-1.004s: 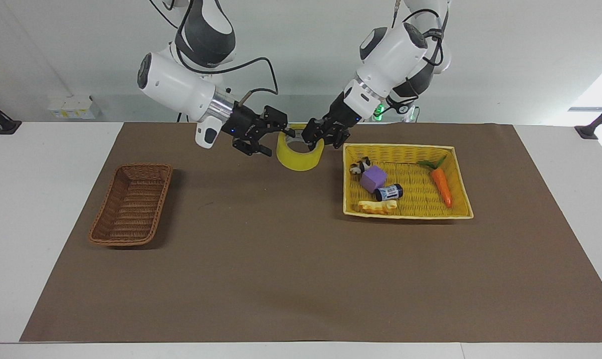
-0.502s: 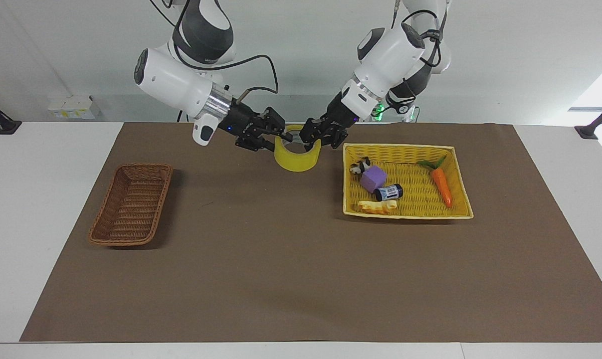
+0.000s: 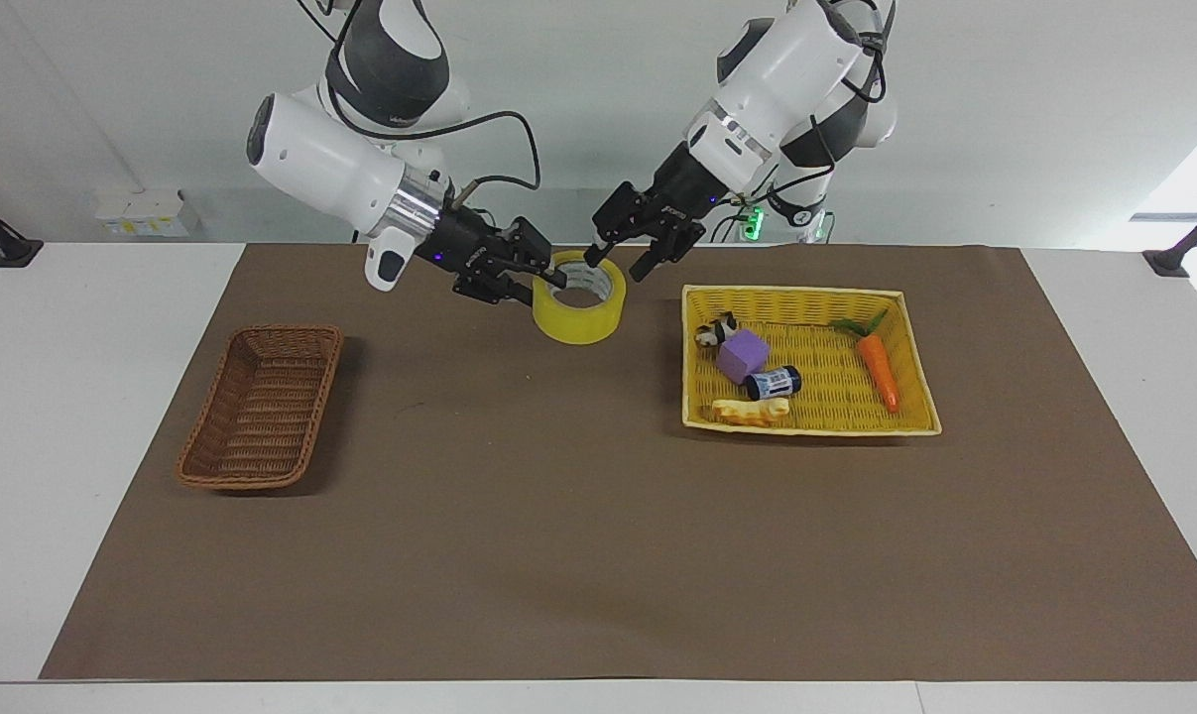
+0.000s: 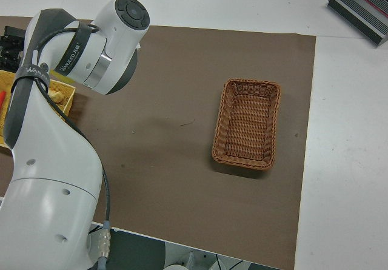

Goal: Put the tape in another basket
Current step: 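Carry the tape over the wicker basket while the left gripper withdraws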

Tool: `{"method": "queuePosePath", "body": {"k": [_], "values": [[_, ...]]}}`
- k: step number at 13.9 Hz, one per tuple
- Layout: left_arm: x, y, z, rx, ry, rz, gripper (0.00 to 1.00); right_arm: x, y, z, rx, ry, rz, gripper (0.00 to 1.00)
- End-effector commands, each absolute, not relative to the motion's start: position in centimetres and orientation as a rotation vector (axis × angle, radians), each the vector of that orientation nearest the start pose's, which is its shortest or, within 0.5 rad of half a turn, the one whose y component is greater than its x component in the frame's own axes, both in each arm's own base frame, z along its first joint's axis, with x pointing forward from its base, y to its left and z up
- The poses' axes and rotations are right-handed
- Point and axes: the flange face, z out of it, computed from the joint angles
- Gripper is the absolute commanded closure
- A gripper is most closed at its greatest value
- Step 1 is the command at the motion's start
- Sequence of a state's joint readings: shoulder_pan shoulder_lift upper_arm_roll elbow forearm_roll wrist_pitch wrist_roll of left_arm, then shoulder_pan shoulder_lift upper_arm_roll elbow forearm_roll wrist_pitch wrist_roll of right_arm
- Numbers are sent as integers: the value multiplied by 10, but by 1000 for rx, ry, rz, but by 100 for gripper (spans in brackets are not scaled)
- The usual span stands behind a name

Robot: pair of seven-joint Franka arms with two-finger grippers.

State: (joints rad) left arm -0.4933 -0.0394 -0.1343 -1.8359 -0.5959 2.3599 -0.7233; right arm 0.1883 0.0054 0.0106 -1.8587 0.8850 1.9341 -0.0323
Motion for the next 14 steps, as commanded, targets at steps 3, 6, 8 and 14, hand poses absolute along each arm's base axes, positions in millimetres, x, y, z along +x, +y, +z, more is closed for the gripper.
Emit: {"method": "queuePosePath", "body": {"k": [3,6,8,14], "values": [[478,-330,620,2333,528,102,0,560,131,552,-2316,118,-16,100],[493,-295,607,2425,563,56,0,564,73,542,-2417,108,-26,100],[502,-275,602,2509,531,104,0,560,20,539,-2417,159,9,100],[545,-163,591,2639,475,223,0,537,-105,514,-2526,298,29,100]]}}
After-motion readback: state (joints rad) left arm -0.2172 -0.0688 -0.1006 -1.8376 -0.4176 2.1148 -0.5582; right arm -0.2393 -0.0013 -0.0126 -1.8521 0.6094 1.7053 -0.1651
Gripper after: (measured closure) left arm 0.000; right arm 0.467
